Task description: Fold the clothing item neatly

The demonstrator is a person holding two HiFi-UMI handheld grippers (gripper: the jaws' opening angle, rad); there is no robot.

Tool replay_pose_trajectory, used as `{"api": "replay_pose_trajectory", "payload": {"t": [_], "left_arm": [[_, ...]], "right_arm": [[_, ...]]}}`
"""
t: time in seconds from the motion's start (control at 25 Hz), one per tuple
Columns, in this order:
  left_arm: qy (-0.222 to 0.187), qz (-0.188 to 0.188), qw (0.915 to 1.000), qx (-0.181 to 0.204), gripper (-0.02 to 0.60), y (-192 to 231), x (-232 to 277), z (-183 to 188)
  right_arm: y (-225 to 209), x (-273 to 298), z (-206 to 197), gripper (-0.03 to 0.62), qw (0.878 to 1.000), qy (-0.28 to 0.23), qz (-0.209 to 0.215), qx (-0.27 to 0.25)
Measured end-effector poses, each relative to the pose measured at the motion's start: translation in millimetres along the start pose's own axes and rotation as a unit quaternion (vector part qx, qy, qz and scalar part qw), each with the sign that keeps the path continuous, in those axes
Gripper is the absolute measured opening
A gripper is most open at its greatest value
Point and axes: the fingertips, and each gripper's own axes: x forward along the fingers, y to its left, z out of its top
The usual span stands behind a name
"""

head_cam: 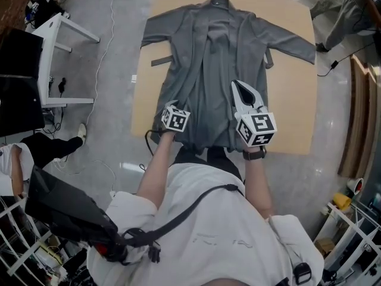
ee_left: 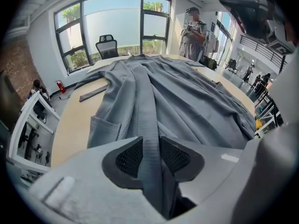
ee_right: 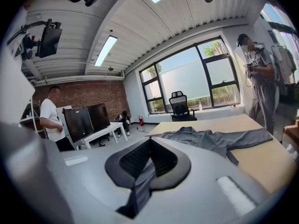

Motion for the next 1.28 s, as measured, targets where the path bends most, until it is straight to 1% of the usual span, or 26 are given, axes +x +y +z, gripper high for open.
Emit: {"api": "replay_pose_trajectory", "payload": {"t": [0.12, 0.24, 0.36, 0.48, 0.56, 0.68, 0.76, 0.84, 0.88, 0.96, 1.04, 1.12, 1.28], "left_arm": [[0.008, 0.001, 1.0000, -0.001, 0.124, -5, -3, -4], [0.007, 0.008, 0.9999, -0.005, 0.088, 0, -4, -5], [0.002, 0.005, 0.9999, -0.012, 0.034, -2, -8, -5], [0.000, -0.008, 0.9997, -0.022, 0.020, -4, -13, -3], [-0.005, -0.031, 0.9986, -0.043, 0.018, -8, -21, 4], [-0.019, -0.068, 0.9932, -0.092, 0.017, -13, -35, 20], [-0.020, -0.073, 0.9916, -0.105, 0.017, -13, -45, 26], [-0.012, -0.065, 0.9931, -0.097, 0.015, -13, -56, 29], [-0.005, -0.056, 0.9948, -0.085, 0.015, -12, -60, 30], [0.010, -0.027, 0.9984, -0.049, 0.015, -7, -67, 30], [0.021, -0.010, 0.9995, -0.022, 0.015, -5, -74, 31], [0.024, -0.020, 0.9993, -0.019, 0.015, -12, -84, 39], [0.019, -0.061, 0.9973, -0.035, 0.015, -37, -104, 68]], "right_arm": [[-9, -13, -2, 0.006, 1.000, 0.004, -0.013, 0.008], [-16, -15, -3, 0.006, 1.000, 0.004, -0.024, 0.014], [-22, -19, -1, 0.006, 0.999, 0.001, -0.031, 0.017], [-22, -19, 1, 0.006, 0.999, -0.004, -0.031, 0.019], [-21, -16, 4, 0.006, 0.999, -0.011, -0.028, 0.021], [-21, -9, 7, 0.006, 0.999, -0.020, -0.024, 0.023], [-19, -4, 7, 0.006, 0.999, -0.023, -0.020, 0.022], [-18, -1, 6, 0.006, 0.999, -0.024, -0.019, 0.022], [-17, 0, 5, 0.006, 0.999, -0.025, -0.018, 0.022], [-19, 1, 5, 0.006, 0.999, -0.025, -0.020, 0.023], [-21, 0, 5, 0.006, 0.999, -0.026, -0.023, 0.025], [-25, -2, 5, 0.006, 0.999, -0.028, -0.026, 0.027], [-36, -6, 8, 0.006, 0.998, -0.030, -0.035, 0.031]]}}
